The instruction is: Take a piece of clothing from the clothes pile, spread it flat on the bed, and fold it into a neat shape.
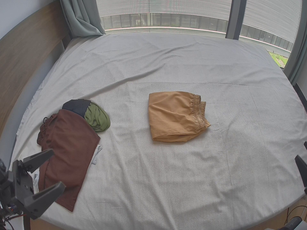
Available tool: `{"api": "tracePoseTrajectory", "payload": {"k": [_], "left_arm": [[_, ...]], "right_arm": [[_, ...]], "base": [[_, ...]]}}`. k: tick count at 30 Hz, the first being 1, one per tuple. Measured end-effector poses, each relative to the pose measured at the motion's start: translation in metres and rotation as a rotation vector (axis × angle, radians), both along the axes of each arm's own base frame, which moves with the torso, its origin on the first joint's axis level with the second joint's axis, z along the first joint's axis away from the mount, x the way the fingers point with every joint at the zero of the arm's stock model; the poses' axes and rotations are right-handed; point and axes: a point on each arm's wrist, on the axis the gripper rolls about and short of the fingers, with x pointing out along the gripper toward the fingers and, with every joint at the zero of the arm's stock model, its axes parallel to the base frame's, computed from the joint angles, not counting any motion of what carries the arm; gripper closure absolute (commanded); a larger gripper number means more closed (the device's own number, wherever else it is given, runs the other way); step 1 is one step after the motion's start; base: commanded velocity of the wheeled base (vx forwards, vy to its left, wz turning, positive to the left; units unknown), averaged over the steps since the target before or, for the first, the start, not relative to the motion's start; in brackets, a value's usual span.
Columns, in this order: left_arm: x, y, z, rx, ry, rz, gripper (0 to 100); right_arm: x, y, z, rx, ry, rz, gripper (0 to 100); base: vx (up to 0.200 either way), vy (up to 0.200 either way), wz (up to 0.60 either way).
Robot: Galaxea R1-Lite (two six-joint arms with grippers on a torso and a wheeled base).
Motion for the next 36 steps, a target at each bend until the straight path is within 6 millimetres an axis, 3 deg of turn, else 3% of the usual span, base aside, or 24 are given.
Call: {"api": "tracePoseTrajectory", "payload": {"k": [7, 16, 23, 36], "left_arm": [[-0.04, 0.023, -0.029, 0.077, 0.088, 0.204, 0], [-0.084, 0.038, -0.075, 0.168, 0.116, 0.58, 0], [-0.095, 0.041, -0.084, 0.291, 0.015, 0.794, 0], [-0.098, 0.041, -0.089, 0.24, 0.039, 0.836, 0]], "right_arm": [[-0.027, -0.004, -0.031, -0.043, 0.033, -0.121, 0], [-0.047, -0.006, -0.069, -0.104, 0.059, -0.215, 0], [-0.053, -0.007, -0.08, -0.123, 0.054, -0.283, 0], [-0.055, -0.008, -0.086, -0.143, 0.079, -0.324, 0]], "base": [[0.0, 0.0, 0.0], [0.0, 0.0, 0.0], [0.0, 0.0, 0.0], [0.0, 0.0, 0.0]]}}
